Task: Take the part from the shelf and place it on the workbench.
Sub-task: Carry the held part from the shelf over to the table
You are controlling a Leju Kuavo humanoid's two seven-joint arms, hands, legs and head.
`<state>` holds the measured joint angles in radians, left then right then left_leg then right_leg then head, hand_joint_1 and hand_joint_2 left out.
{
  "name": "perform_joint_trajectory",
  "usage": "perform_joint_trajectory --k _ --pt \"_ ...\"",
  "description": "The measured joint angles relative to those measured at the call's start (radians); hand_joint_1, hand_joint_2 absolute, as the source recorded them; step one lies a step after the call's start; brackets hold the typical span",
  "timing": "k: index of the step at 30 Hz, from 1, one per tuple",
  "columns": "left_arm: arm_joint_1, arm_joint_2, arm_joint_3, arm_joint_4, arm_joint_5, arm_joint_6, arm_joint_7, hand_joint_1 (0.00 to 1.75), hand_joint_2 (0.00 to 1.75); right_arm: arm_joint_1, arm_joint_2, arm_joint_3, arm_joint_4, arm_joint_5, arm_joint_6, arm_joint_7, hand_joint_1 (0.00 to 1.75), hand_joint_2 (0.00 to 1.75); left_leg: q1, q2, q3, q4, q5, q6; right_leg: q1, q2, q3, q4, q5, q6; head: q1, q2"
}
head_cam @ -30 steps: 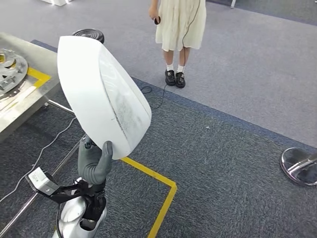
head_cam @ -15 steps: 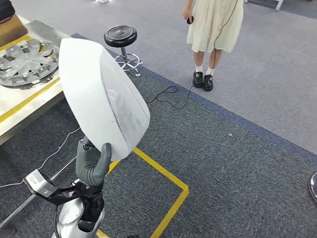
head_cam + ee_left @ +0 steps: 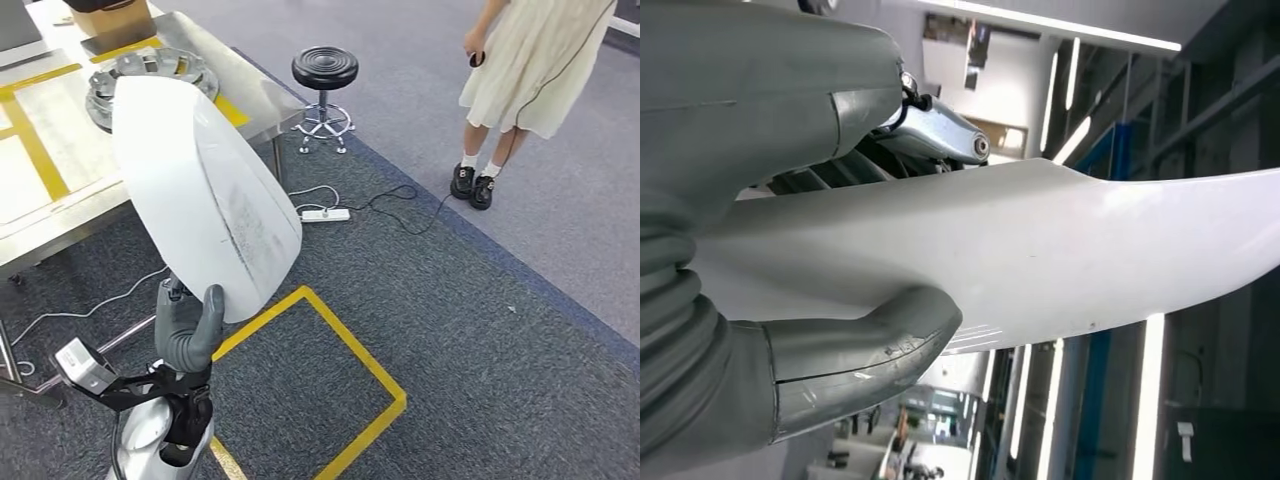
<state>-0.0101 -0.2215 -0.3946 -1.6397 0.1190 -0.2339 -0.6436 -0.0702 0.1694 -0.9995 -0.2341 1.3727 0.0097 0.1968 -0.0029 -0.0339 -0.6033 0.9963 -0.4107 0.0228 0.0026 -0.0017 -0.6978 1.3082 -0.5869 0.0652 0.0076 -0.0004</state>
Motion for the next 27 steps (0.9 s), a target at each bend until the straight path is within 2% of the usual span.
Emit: perform_joint_trajectory --k 1,2,3,4,5,6,8,9,10,12,14,15,16,17,19,21,23,24,25,27 --pt "0.001 0.000 0.000 0.001 0.000 0.000 0.000 1.75 1.75 0.000 0.000 0.000 0.000 0.000 0.000 0.000 0.00 1.75 0.001 -0.015 0.001 0.000 0.000 -0.001 -0.002 0.002 0.007 -0.022 0.024 0.001 0.000 0.000" --pt "0.001 0.000 0.000 0.001 0.000 0.001 0.000 1.75 1.75 0.000 0.000 0.000 0.000 0.001 0.001 0.000 0.00 1.75 0.003 -0.031 0.003 0.001 0.000 -0.003 -0.006 0.010 0.032 -0.078 0.061 0.003 0.000 0.000" --pt "0.002 0.000 0.000 0.001 0.000 0.001 0.000 1.75 1.75 0.000 0.000 0.000 0.000 0.002 0.001 0.000 0.00 1.75 0.005 -0.045 0.003 0.002 0.000 -0.008 -0.012 0.032 0.064 -0.148 0.096 0.006 0.000 0.000" --pt "0.001 0.000 0.000 0.002 0.000 0.002 0.000 1.75 1.75 0.000 0.000 0.000 0.001 0.002 0.001 0.000 0.00 1.75 0.005 -0.059 0.002 0.006 0.000 -0.013 -0.019 0.058 0.094 -0.213 0.118 0.008 0.000 0.000" --pt "0.002 0.000 0.000 0.002 0.000 0.002 0.000 1.75 1.75 -0.001 0.001 0.000 0.001 0.003 0.001 0.000 0.00 1.75 0.006 -0.071 -0.002 0.008 0.002 -0.018 -0.023 0.080 0.115 -0.256 0.128 0.007 0.001 0.000" --pt "0.003 0.000 0.000 0.001 0.000 0.003 0.000 1.75 1.75 -0.002 0.001 0.000 0.002 0.004 0.002 0.001 0.00 1.75 0.006 -0.082 -0.007 0.009 0.004 -0.025 -0.025 0.094 0.124 -0.274 0.127 0.003 0.001 0.000" --pt "0.007 0.001 0.001 0.001 0.000 0.004 0.000 1.75 1.75 -0.004 0.002 0.000 0.002 0.005 0.002 0.002 0.00 1.75 0.010 -0.099 -0.014 0.007 0.010 -0.036 -0.021 0.079 0.126 -0.277 0.127 -0.012 0.001 0.000" --pt "0.009 0.002 0.001 0.001 0.000 0.004 0.000 1.75 1.75 -0.005 0.003 0.000 0.002 0.006 0.002 0.002 0.00 1.75 0.009 -0.088 -0.018 0.011 0.007 -0.042 -0.021 0.068 0.127 -0.278 0.129 -0.020 0.000 0.000" --pt "0.009 0.003 0.001 0.001 0.000 0.004 0.000 1.75 1.75 -0.006 0.003 0.000 0.002 0.007 0.002 0.002 0.00 1.75 0.008 -0.064 -0.027 0.029 -0.006 -0.047 -0.021 0.055 0.128 -0.281 0.130 -0.028 -0.004 0.000" --pt "0.007 0.003 0.001 0.001 0.000 0.004 0.000 1.75 1.75 -0.005 0.003 0.000 0.002 0.009 0.002 0.002 0.00 1.75 0.004 -0.004 -0.074 0.125 -0.061 -0.056 -0.021 0.028 0.129 -0.283 0.130 -0.038 -0.012 0.000" --pt "0.008 0.004 0.002 0.001 0.000 0.004 0.000 1.75 1.75 -0.002 0.003 0.000 0.002 0.009 0.002 0.002 0.00 1.75 0.005 0.018 -0.136 0.251 -0.113 -0.060 -0.018 -0.004 0.128 -0.283 0.129 -0.043 -0.015 0.000" --pt "0.009 0.005 0.002 0.002 0.000 0.004 0.000 1.75 1.75 -0.001 0.003 0.000 0.002 0.009 0.002 0.003 0.00 1.75 0.005 0.020 -0.152 0.282 -0.117 -0.060 -0.017 -0.020 0.129 -0.283 0.128 -0.044 -0.015 0.000" --pt "0.010 0.006 0.002 0.002 0.000 0.004 0.000 1.75 1.75 -0.002 0.002 0.000 0.002 0.010 0.002 0.003 0.00 1.75 0.005 0.022 -0.148 0.277 -0.102 -0.058 -0.016 -0.035 0.130 -0.283 0.126 -0.044 -0.015 0.000" --pt "0.011 0.006 0.002 0.001 0.000 0.004 0.000 1.75 1.75 -0.002 0.002 0.000 0.001 0.010 0.002 0.004 0.00 1.75 0.004 0.027 -0.126 0.235 -0.073 -0.054 -0.015 -0.048 0.132 -0.283 0.125 -0.043 -0.015 0.000" --pt "0.009 0.005 0.002 0.001 0.000 0.004 0.000 1.75 1.75 -0.002 0.002 0.000 0.001 0.010 0.002 0.005 0.00 1.75 -0.004 0.070 -0.053 0.105 -0.014 -0.042 -0.009 -0.071 0.138 -0.282 0.119 -0.038 -0.016 0.000" --pt "0.007 0.004 0.002 0.001 0.000 0.004 0.000 1.75 1.75 -0.002 0.002 0.000 0.001 0.011 0.002 0.005 0.00 1.75 -0.012 0.105 -0.012 0.025 0.001 -0.031 -0.001 -0.090 0.142 -0.281 0.113 -0.030 -0.016 0.000" --pt "0.008 0.004 0.002 0.001 0.000 0.005 0.000 1.75 1.75 -0.002 0.001 0.000 0.001 0.012 0.002 0.005 0.00 1.75 -0.013 0.092 -0.011 0.011 -0.004 -0.022 0.003 -0.112 0.147 -0.285 0.111 -0.022 -0.015 0.000" --pt "0.010 0.004 0.003 0.001 0.000 0.006 0.000 1.75 1.75 -0.002 0.001 0.000 0.000 0.012 0.002 0.005 0.00 1.75 -0.011 0.080 -0.011 0.008 -0.002 -0.017 0.003 -0.110 0.150 -0.285 0.107 -0.016 -0.014 0.000" --pt "0.010 0.005 0.003 0.001 0.000 0.006 0.000 1.75 1.75 -0.003 0.000 0.000 0.000 0.013 0.002 0.005 0.00 1.75 -0.007 0.068 -0.010 0.006 -0.001 -0.013 0.002 -0.093 0.147 -0.273 0.096 -0.011 -0.012 0.000" --pt "0.010 0.004 0.003 0.001 0.000 0.008 0.000 1.75 1.75 -0.005 0.000 0.002 0.000 0.014 0.002 0.004 0.00 1.75 -0.001 0.045 -0.008 0.002 0.003 -0.005 -0.001 -0.035 0.108 -0.188 0.047 -0.003 -0.004 0.000"
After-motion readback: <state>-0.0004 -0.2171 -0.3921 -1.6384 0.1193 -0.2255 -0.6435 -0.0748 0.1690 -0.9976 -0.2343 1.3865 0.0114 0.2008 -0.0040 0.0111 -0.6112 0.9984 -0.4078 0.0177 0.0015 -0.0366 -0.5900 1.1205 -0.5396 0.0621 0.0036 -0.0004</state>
